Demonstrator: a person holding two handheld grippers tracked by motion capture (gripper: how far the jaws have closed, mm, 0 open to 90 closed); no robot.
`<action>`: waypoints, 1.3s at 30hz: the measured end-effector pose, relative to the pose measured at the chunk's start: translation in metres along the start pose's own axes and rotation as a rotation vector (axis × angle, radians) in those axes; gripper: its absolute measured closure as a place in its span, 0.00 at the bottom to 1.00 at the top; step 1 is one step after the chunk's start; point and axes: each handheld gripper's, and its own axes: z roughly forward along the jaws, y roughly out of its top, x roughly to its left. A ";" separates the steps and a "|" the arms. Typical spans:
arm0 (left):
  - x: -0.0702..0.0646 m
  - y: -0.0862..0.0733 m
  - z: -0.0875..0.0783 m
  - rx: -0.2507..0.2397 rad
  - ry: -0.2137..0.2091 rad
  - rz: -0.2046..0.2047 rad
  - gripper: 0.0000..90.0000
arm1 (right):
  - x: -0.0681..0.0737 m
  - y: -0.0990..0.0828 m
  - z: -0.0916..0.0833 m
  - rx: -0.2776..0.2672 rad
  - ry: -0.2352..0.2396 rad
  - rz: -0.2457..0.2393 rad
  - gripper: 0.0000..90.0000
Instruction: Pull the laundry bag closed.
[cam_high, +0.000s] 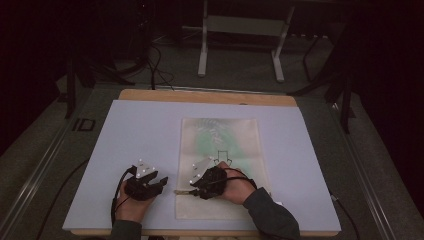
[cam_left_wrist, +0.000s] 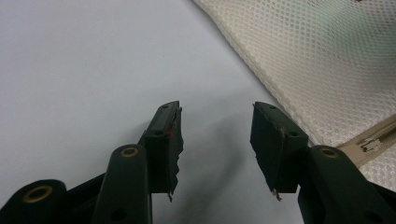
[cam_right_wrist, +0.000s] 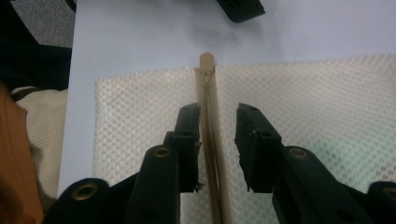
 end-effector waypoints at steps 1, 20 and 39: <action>0.000 0.000 0.000 -0.001 0.001 -0.001 0.58 | 0.000 0.001 0.001 0.002 0.002 0.000 0.80; 0.004 0.000 -0.003 -0.013 0.009 -0.013 0.58 | 0.002 0.024 0.028 -0.009 0.022 0.017 0.85; 0.006 0.000 -0.004 -0.016 0.009 -0.017 0.58 | -0.001 0.038 0.054 0.026 0.037 0.026 0.87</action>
